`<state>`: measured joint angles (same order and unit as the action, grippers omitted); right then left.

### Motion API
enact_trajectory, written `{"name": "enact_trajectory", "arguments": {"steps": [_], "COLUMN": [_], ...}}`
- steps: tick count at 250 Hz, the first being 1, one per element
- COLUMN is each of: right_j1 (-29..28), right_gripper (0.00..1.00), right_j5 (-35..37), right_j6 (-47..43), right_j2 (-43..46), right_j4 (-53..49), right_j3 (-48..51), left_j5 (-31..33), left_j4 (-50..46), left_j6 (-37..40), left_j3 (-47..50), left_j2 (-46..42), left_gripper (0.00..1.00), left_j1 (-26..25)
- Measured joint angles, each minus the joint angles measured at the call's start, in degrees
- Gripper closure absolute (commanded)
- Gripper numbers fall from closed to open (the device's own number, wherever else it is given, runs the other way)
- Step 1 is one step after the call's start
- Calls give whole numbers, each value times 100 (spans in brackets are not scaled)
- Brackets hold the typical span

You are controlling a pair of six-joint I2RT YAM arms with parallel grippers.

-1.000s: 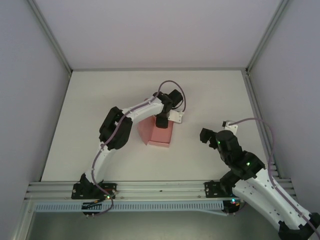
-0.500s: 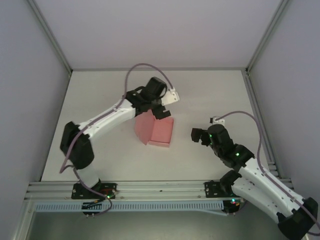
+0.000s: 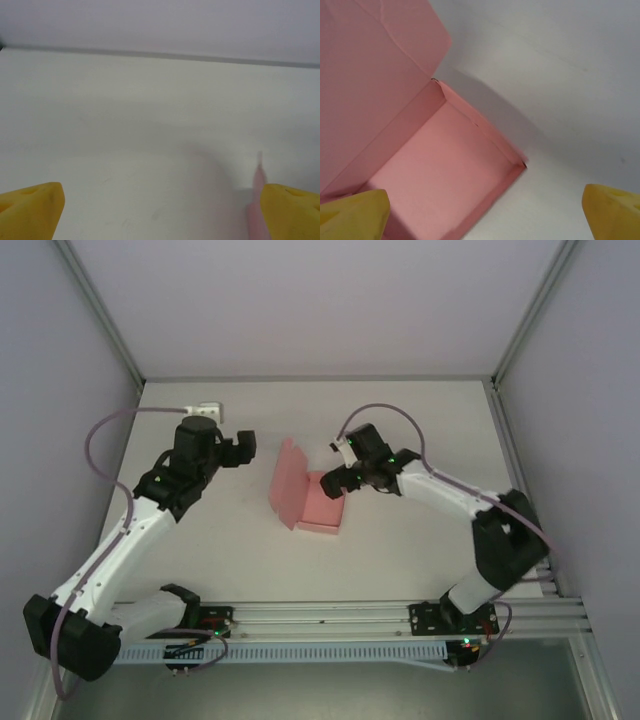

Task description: Assemble paper box

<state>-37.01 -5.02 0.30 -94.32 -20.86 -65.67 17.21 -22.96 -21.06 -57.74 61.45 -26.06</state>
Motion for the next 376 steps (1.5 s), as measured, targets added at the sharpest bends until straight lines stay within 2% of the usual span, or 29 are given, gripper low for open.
{"name": "enact_trajectory", "arguments": {"steps": [49,83,142,190,233,247,301,334,376], "right_j1": [0,-11,-61,-118,-240,-291,-590,-820,-949], "right_gripper": [17,27,71,91,100,100,100,100,89], "right_j5": [-125,-122,-28,142,514,761,2100,2649,2992], "right_j6": [-352,-435,-389,-251,37,291,2463,3543,4251], "right_j2": [-1405,-1917,-2076,-2076,-1926,-1821,-1163,-960,-955], "right_j4": [-302,-463,-564,-597,-431,-387,-452,-562,-719], "right_j3": [-1137,-1593,-1692,-1676,-1462,-1300,-374,-83,-70], "left_j5": [59,83,151,201,234,234,197,-24,-358], "left_j4": [-170,-205,-221,-238,-240,-240,-210,-33,170], "left_j6": [-529,-623,-632,-636,-693,-715,-734,-719,-675], "left_j3": [494,531,531,531,531,531,531,531,531], "left_j2": [-20,-20,-20,-20,-20,-20,-15,103,444], "left_gripper": [0,0,0,0,0,0,0,0,0], "left_j1": [37,37,37,37,37,37,37,37,37]}}
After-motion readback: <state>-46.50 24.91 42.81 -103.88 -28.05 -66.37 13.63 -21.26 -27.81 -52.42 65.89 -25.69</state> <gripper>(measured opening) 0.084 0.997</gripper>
